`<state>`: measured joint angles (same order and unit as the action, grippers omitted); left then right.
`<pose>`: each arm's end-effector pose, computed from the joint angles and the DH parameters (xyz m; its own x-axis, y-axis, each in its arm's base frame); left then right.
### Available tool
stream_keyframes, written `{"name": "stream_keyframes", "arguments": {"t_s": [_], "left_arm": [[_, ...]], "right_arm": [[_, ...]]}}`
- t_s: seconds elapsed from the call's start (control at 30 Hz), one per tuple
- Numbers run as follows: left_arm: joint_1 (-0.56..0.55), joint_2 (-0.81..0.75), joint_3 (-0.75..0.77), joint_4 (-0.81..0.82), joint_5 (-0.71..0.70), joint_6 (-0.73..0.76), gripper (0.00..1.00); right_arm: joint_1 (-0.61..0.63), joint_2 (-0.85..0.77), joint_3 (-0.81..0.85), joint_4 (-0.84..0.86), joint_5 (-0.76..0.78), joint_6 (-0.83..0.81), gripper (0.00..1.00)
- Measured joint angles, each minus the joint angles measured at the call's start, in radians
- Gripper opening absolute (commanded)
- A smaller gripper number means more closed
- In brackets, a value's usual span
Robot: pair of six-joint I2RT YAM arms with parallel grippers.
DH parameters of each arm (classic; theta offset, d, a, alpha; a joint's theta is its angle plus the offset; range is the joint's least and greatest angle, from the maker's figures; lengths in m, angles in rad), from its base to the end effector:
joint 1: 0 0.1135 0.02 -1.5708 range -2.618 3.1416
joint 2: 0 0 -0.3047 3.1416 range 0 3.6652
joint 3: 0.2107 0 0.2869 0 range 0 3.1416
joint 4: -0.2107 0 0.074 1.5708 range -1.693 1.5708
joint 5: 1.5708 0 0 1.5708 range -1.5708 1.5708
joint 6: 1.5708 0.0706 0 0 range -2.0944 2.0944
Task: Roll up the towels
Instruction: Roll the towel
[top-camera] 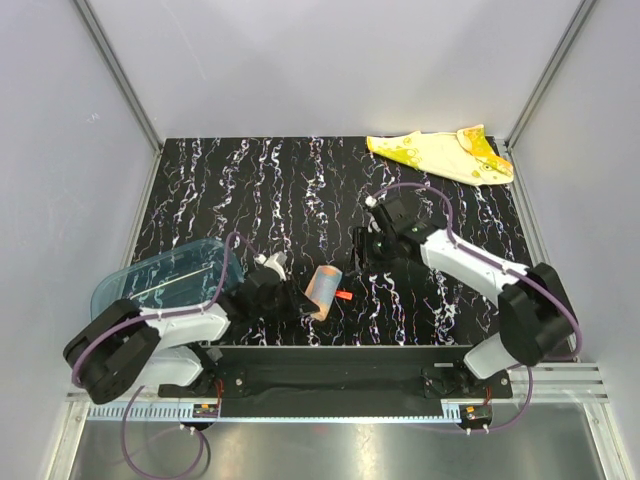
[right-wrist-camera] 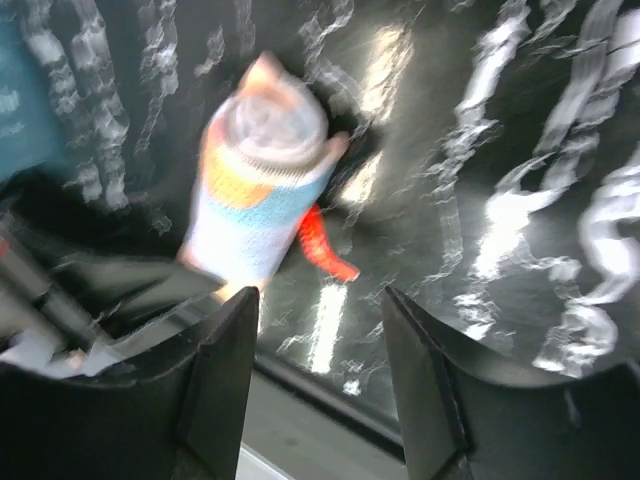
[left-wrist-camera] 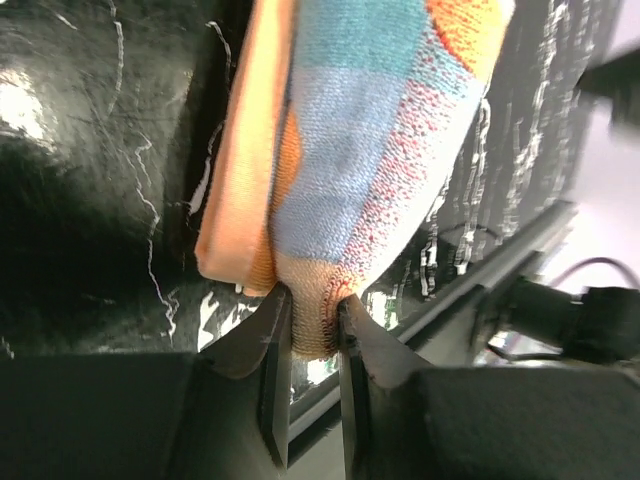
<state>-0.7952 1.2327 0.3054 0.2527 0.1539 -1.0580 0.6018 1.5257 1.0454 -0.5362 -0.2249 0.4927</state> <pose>0.1656 -0.1843 0.1227 -0.9024 -0.3096 -0.2997 0.0062 0.6861 -0.7275 0.2862 0.2156 0.2200 -0.9243 -0.0754 -0.3741 -0.2399 0.8771 0.4160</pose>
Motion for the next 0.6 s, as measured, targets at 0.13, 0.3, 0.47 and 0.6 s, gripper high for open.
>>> {"name": "stream_keyframes", "arguments": {"t_s": [0.13,0.3,0.47,0.6], "left_arm": [[0.066,0.067,-0.016,0.097,0.111,-0.036,0.00],[0.120,0.107,-0.023,0.147,0.196,-0.057,0.00],[0.151,0.123,-0.025,0.159,0.243,-0.065,0.00],[0.163,0.134,-0.025,0.164,0.267,-0.069,0.00]], "right_arm": [[0.000,-0.041,-0.146,0.177,-0.137,0.079,0.61],[0.007,0.005,-0.260,0.392,-0.227,0.181,0.62],[0.033,0.087,-0.282,0.556,-0.256,0.240,0.62],[0.048,0.145,-0.282,0.636,-0.259,0.262,0.60]]}}
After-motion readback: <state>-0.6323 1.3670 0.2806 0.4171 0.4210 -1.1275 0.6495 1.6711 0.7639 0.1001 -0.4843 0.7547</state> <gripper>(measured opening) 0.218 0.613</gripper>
